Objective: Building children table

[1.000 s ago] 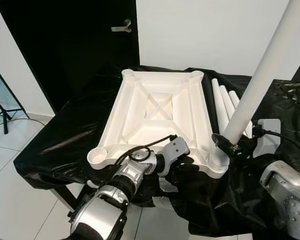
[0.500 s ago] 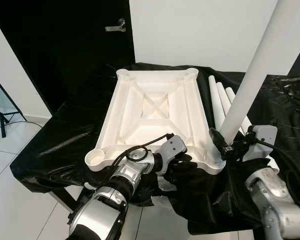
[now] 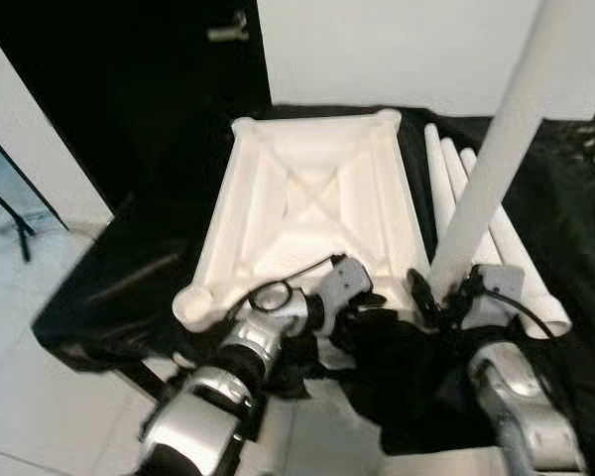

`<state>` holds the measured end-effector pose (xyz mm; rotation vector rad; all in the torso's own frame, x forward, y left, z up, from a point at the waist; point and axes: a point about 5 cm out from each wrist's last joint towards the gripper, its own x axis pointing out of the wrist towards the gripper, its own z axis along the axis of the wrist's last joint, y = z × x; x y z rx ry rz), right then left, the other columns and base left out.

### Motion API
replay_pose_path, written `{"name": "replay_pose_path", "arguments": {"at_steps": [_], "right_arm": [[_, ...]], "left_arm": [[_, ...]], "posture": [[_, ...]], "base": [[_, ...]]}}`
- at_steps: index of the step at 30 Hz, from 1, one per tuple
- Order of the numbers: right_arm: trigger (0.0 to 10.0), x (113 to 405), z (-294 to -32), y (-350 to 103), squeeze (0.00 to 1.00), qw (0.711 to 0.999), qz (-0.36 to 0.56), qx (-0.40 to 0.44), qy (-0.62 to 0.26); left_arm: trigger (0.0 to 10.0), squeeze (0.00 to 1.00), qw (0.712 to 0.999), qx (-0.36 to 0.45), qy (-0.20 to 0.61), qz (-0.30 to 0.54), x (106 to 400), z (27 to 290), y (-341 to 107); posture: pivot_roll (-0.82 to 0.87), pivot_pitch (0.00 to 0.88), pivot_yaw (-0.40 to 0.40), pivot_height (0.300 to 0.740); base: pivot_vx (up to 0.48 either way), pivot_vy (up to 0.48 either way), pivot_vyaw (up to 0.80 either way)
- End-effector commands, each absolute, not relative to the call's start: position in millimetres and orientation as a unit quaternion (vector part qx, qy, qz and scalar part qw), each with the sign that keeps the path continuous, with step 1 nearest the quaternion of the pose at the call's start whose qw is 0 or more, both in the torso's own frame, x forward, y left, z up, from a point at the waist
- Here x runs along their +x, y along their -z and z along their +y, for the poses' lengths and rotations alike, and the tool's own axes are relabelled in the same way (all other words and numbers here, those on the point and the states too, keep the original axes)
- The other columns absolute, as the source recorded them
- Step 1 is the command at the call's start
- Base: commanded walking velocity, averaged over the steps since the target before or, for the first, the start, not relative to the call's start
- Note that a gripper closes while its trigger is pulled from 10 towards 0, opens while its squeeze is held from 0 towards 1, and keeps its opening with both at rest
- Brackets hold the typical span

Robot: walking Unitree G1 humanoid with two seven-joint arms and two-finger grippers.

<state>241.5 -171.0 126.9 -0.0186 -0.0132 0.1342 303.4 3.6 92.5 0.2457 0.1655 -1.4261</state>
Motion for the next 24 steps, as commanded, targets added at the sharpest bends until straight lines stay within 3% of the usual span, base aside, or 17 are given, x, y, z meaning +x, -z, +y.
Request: {"name": "replay_pose_path", "arguments": {"at_steps": [1,14,15,21,24], "right_arm": [[10.0,237.9,-168.2,-115.8,0.0,0.995,0.014,-0.034,-0.094],[10.0,243.1,-189.8,-132.8,0.0,0.974,-0.038,-0.16,-0.158],[0.0,242.4,-194.0,-131.9,0.0,0.975,-0.028,-0.15,-0.162],[0.0,238.0,-199.2,-124.7,0.0,0.978,-0.003,-0.118,-0.17],[0.0,231.0,-197.8,-111.7,0.0,0.985,0.03,-0.063,-0.16]], "left_arm": [[10.0,0.0,0.683,0.089,0.713,0.13,284.3,5.6,-71.2],[10.0,0.0,0.679,0.087,0.717,0.129,282.2,0.4,-71.4],[10.0,0.0,0.679,0.087,0.718,0.128,282.8,-0.6,-72.5],[10.0,0.0,0.678,0.088,0.719,0.125,283.7,-1.9,-74.3],[10.0,0.0,0.676,0.09,0.721,0.124,283.9,-1.7,-75.0]], "posture": [[0.11,0.0,0.046,0.74],[0.07,0.0,0.049,0.74],[0.07,0.0,0.05,0.74],[0.07,0.0,0.056,0.74],[0.07,0.0,0.061,0.74]], "base": [[0.0,0.0,0.0],[0.0,0.0,0.0],[0.0,0.0,0.0],[0.0,0.0,0.0],[0.0,0.0,0.0]]}}
